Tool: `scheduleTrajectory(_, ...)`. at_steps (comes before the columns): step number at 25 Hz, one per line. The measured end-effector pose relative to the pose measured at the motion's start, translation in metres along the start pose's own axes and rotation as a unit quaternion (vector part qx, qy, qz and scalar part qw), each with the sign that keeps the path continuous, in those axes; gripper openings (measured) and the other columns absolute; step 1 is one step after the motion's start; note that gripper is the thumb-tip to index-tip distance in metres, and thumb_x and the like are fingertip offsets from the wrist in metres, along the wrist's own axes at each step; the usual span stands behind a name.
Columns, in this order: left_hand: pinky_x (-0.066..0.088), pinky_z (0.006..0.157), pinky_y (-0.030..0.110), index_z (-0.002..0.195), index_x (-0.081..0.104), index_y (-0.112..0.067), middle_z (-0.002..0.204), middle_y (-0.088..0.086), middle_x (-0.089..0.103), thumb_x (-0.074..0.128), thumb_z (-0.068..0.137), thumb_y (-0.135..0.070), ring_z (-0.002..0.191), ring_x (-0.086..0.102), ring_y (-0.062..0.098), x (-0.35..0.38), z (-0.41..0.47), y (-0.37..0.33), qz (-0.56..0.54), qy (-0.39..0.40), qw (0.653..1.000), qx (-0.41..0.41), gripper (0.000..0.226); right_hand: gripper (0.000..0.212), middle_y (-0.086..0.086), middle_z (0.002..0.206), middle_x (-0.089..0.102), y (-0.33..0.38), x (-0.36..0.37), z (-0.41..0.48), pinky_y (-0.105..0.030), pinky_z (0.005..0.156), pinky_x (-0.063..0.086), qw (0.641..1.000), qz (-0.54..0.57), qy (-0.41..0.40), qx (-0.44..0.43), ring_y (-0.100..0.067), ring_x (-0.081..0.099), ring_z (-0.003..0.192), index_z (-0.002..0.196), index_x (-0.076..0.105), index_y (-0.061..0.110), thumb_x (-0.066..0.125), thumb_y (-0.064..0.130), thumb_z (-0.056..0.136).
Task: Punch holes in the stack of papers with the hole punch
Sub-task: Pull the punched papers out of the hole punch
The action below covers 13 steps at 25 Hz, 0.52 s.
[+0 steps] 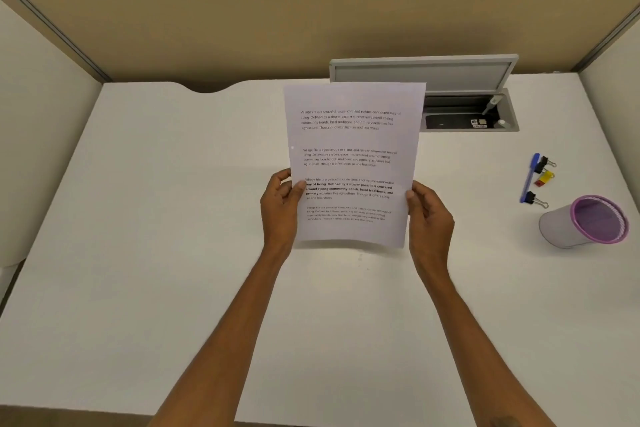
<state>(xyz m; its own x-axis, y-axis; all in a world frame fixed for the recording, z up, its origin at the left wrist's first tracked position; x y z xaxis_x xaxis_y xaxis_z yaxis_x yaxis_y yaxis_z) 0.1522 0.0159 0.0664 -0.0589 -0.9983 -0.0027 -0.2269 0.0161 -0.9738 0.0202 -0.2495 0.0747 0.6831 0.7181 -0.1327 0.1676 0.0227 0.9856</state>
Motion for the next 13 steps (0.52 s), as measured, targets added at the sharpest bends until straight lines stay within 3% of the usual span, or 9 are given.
scheduleTrajectory(2, 0.061, 0.083, 0.03, 0.123, 0.059, -0.017, 0.104, 0.001, 0.079, 0.064, 0.098, -0.018, 0.094, 0.075, 0.015, -0.017, 0.008, -0.001, 0.021, -0.019, 1.0, -0.005, 0.025, 0.025, 0.01, 0.116, 0.069, -0.002, 0.02, 0.003, -0.011, 0.078, 0.051, 1.0, -0.019, 0.008, 0.008, 0.0, 0.065, 0.1, 0.122, 0.068, 0.017, 0.053, 0.016, 0.102)
scheduleTrajectory(7, 0.058, 0.074, 0.025, 0.124, 0.063, -0.018, 0.093, -0.005, 0.079, 0.066, 0.097, -0.019, 0.088, 0.075, 0.014, -0.076, 0.022, 0.014, 0.063, -0.065, 0.995, -0.048, 0.026, 0.025, 0.005, 0.111, 0.074, -0.036, 0.081, -0.008, -0.028, 0.084, 0.054, 0.996, -0.04, 0.044, 0.073, -0.01, 0.065, 0.092, 0.115, 0.071, 0.019, 0.054, 0.018, 0.098)
scheduleTrajectory(10, 0.054, 0.066, 0.018, 0.12, 0.065, -0.016, 0.097, 0.0, 0.078, 0.066, 0.097, -0.018, 0.085, 0.073, 0.015, -0.116, 0.027, 0.034, 0.063, -0.091, 0.99, -0.09, 0.024, 0.024, 0.005, 0.106, 0.075, -0.056, 0.12, -0.022, -0.028, 0.08, 0.052, 0.991, -0.041, 0.071, 0.105, -0.008, 0.062, 0.084, 0.11, 0.073, 0.02, 0.054, 0.017, 0.096)
scheduleTrajectory(13, 0.053, 0.067, 0.021, 0.117, 0.064, -0.015, 0.106, 0.009, 0.077, 0.066, 0.096, -0.018, 0.087, 0.071, 0.019, -0.156, 0.037, 0.05, 0.096, -0.119, 0.981, -0.116, 0.021, 0.024, 0.004, 0.101, 0.075, -0.073, 0.157, -0.034, -0.026, 0.074, 0.049, 0.984, -0.041, 0.099, 0.144, -0.008, 0.063, 0.08, 0.106, 0.074, 0.018, 0.053, 0.013, 0.094)
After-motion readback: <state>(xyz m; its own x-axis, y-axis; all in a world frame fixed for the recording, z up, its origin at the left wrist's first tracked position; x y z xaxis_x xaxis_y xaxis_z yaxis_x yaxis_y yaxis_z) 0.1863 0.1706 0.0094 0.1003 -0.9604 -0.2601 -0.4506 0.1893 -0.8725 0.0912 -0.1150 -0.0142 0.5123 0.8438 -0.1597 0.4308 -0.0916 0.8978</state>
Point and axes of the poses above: each hand's wrist, its own z-axis towards the middle knuckle, its own x-axis out of the palm, y = z × x, the point moved 10 cm from there along z, towards the middle knuckle
